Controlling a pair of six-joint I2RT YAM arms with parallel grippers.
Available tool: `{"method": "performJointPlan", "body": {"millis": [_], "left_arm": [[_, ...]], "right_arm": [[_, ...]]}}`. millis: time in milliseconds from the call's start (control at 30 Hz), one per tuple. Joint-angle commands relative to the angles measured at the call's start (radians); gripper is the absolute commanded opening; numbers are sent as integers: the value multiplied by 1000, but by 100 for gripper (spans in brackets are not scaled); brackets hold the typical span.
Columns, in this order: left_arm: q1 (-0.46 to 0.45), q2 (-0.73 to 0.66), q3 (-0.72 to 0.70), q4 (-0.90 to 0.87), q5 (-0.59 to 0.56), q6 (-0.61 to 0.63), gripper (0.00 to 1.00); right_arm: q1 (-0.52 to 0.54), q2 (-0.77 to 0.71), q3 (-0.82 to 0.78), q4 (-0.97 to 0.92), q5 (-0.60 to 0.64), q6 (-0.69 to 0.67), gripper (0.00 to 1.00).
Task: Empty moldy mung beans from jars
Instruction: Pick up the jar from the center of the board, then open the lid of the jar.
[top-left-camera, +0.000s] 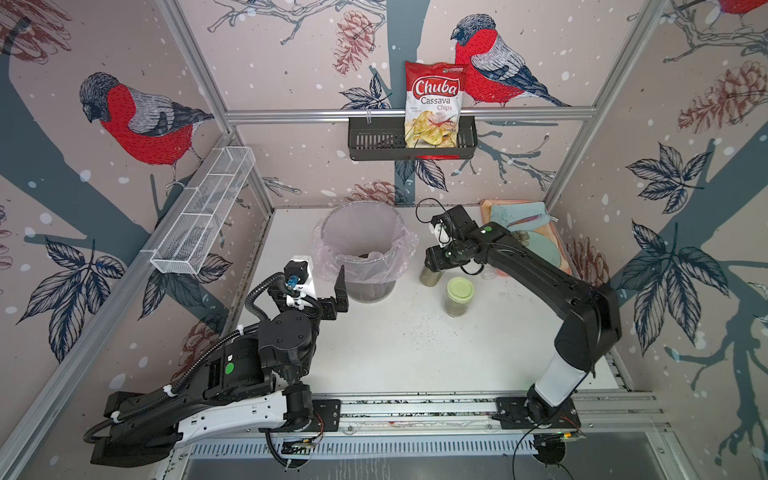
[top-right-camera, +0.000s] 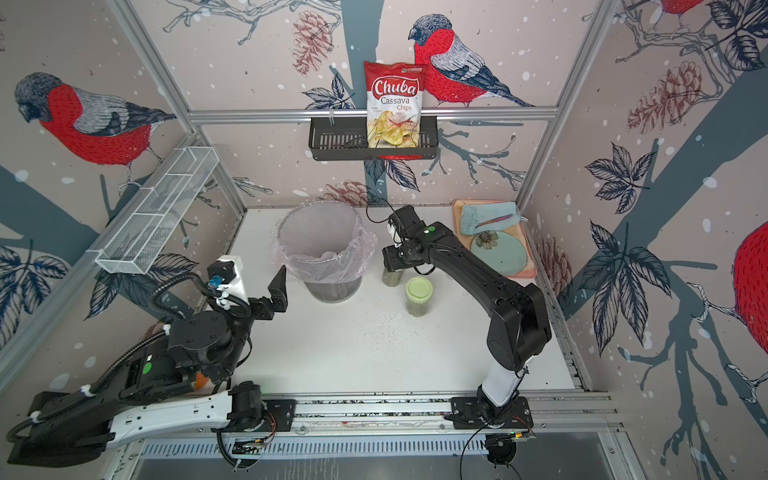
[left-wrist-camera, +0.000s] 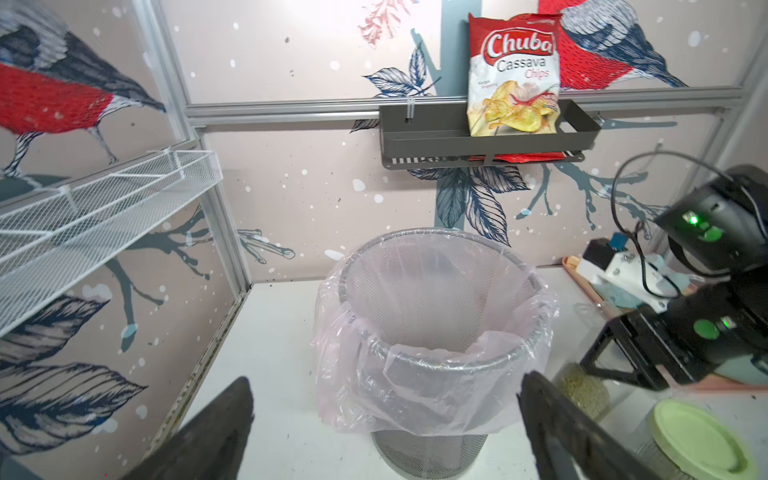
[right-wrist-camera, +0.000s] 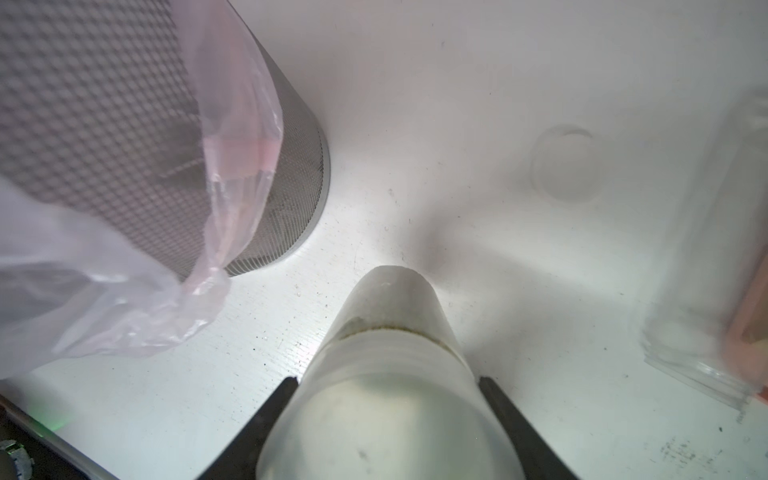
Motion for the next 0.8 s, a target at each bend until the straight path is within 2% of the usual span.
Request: {"method": "performJointPlan", "body": {"millis": [0,133,367,567,767], "left_arm": [[0,-19,2,141,110,222,97],[0,7,34,105,203,280,97],[10,144,67,12,399,339,97],[138,189,65,26,729,375,97],[160,268,62,45,869,425,97]], "right_arm": [[-16,-36,35,-22,-8,6,48],[-25,-78,77,-56,-22,7,48],[-31,-177,99,-71,-83,15,48],[-33,-262,101,-68,-138,34,48],[-22,-315,97,-91,-186,39,48]]}}
